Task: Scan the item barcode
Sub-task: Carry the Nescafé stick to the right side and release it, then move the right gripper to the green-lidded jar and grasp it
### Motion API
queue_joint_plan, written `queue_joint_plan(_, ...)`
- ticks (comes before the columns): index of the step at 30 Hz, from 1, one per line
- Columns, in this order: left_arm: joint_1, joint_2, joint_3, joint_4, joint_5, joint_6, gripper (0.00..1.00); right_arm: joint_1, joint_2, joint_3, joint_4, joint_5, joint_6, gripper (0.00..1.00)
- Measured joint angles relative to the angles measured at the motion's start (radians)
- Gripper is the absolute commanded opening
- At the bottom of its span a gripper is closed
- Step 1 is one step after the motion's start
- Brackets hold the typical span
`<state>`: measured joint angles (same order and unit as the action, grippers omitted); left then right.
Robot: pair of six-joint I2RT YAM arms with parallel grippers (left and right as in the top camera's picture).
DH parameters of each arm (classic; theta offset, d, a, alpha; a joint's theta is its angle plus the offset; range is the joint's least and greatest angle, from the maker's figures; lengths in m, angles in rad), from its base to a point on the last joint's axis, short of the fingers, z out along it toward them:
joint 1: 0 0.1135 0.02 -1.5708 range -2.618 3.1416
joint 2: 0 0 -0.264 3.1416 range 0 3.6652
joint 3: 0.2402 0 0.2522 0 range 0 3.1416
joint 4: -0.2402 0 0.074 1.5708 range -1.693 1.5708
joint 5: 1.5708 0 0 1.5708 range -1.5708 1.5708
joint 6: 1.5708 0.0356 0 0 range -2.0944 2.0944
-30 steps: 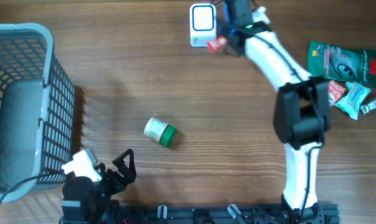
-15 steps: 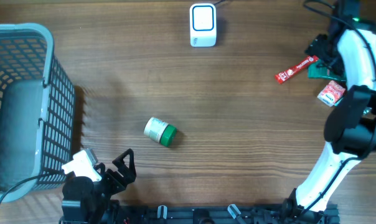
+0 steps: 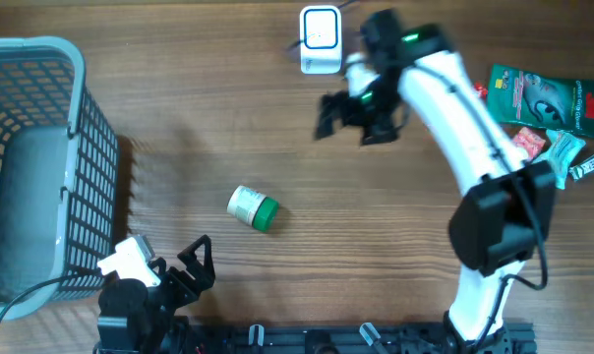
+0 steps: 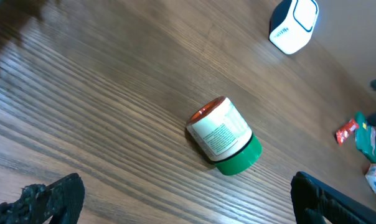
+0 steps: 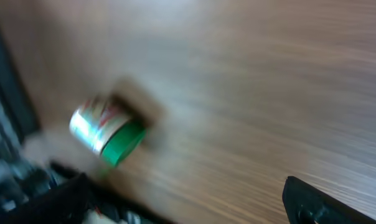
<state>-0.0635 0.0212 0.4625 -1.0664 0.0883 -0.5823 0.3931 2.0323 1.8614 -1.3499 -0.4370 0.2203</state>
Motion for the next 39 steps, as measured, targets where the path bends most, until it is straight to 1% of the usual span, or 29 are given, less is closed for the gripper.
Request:
queue_joint_plan(3,0.000,0.000,0.000,0.000,0.000,0.000,1.00,0.127,0.000,0.000,0.008,-0.011,-0.095,1.00)
queue_joint_plan(5,0.000,0.000,0.000,0.000,0.000,0.000,1.00,0.206,0.000,0.000,0.048,-0.002,-0.165,0.99)
queue_joint_plan(9,0.000,0.000,0.000,0.000,0.000,0.000,1.00,0.344,0.000,-0.030,0.168,0.118,-0.245,0.99)
queue_joint_plan(12,0.000,0.000,0.000,0.000,0.000,0.000,1.00,0.433,-0.001,-0.124,0.250,0.188,-0.301,1.00)
queue_joint_plan(16,0.000,0.000,0.000,0.000,0.000,0.000,1.00,0.471,-0.001,-0.230,0.344,0.192,-0.346,1.00)
queue_joint_plan(23,0.000,0.000,0.000,0.000,0.000,0.000,1.00,0.472,-0.001,-0.388,0.586,0.192,-0.347,0.99)
queue_joint_plan(25,0.000,0.000,0.000,0.000,0.000,0.000,1.00,0.472,-0.001,-0.418,0.619,0.191,-0.336,0.89)
queue_joint_plan(27,0.000,0.000,0.000,0.000,0.000,0.000,1.00,0.472,-0.001,-0.433,0.626,0.192,-0.319,0.74)
queue_joint_plan(29,0.000,0.000,0.000,0.000,0.000,0.000,1.00,0.472,-0.001,-0.433,0.627,0.191,-0.314,0.63)
queue_joint_plan(32,0.000,0.000,0.000,0.000,0.000,0.000,1.00,0.472,-0.001,-0.433,0.629,0.192,-0.297,0.62)
queue_joint_plan(34,0.000,0.000,0.000,0.000,0.000,0.000,0.98,0.472,-0.002,-0.433,0.629,0.192,-0.283,0.55)
queue_joint_plan(35,0.000,0.000,0.000,0.000,0.000,0.000,1.00,0.472,-0.002,-0.433,0.629,0.192,-0.276,0.52)
queue_joint_plan(37,0.000,0.000,0.000,0.000,0.000,0.000,1.00,0.472,-0.002,-0.429,0.610,0.192,-0.261,0.52)
queue_joint_plan(39,0.000,0.000,0.000,0.000,0.000,0.000,1.00,0.469,-0.002,-0.413,0.549,0.194,-0.237,0.52)
